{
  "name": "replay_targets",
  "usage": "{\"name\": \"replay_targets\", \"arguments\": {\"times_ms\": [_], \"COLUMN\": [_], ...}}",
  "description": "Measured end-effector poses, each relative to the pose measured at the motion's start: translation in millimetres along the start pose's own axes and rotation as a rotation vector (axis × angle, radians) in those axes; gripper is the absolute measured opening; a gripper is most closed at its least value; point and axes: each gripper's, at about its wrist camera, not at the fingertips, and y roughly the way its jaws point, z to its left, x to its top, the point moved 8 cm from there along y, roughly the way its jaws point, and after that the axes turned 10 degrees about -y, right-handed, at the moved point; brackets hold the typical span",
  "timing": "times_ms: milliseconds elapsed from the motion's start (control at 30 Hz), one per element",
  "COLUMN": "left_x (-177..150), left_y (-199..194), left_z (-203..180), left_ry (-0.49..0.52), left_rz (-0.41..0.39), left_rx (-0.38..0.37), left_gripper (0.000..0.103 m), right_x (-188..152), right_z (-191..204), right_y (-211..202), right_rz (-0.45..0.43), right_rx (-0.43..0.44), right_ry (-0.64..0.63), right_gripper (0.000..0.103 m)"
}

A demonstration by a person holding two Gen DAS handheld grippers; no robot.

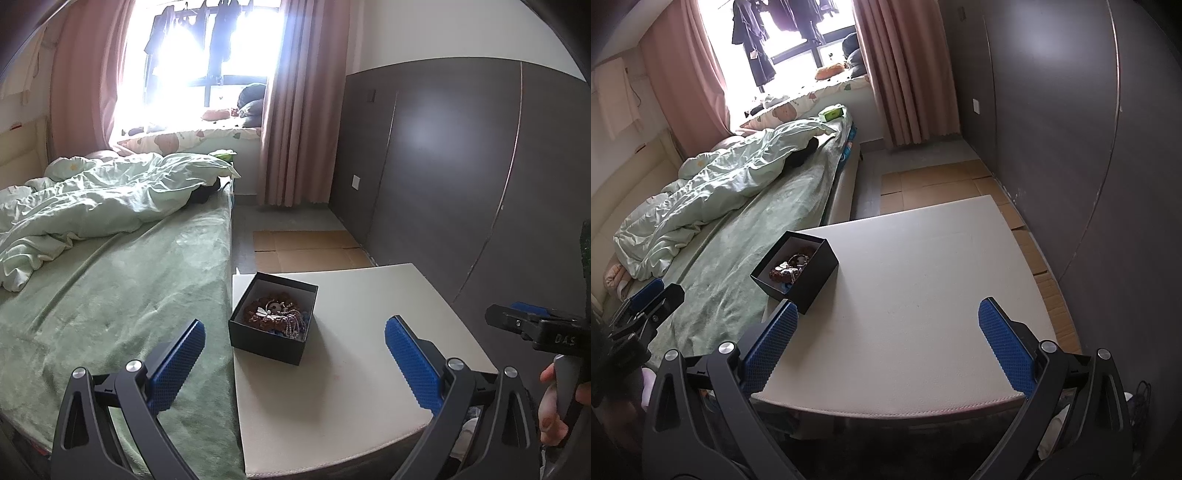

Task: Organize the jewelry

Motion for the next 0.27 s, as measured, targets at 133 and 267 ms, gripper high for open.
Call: {"name": "replay_targets", "arguments": {"times_ms": [133,267], "left_x": [0.2,0.7], "left_y": [-0.3,0.5], "left_z": [0.0,1.1], "left_ry": [0.002,-0.001], "left_rz": [0.001,0.000], "left_rx": [-0.003,-0.003], "left_gripper": [0.095,0.095], "right_x": [-1.2,-1.2], "right_z": [-0.3,0.4], "right_y": [0.5,0.6], "right_rz": [0.003,0.002], "right_rx": [-0.002,-0.001], "right_ry": [-0.002,-0.001], "right_gripper": [0.098,0.098]}}
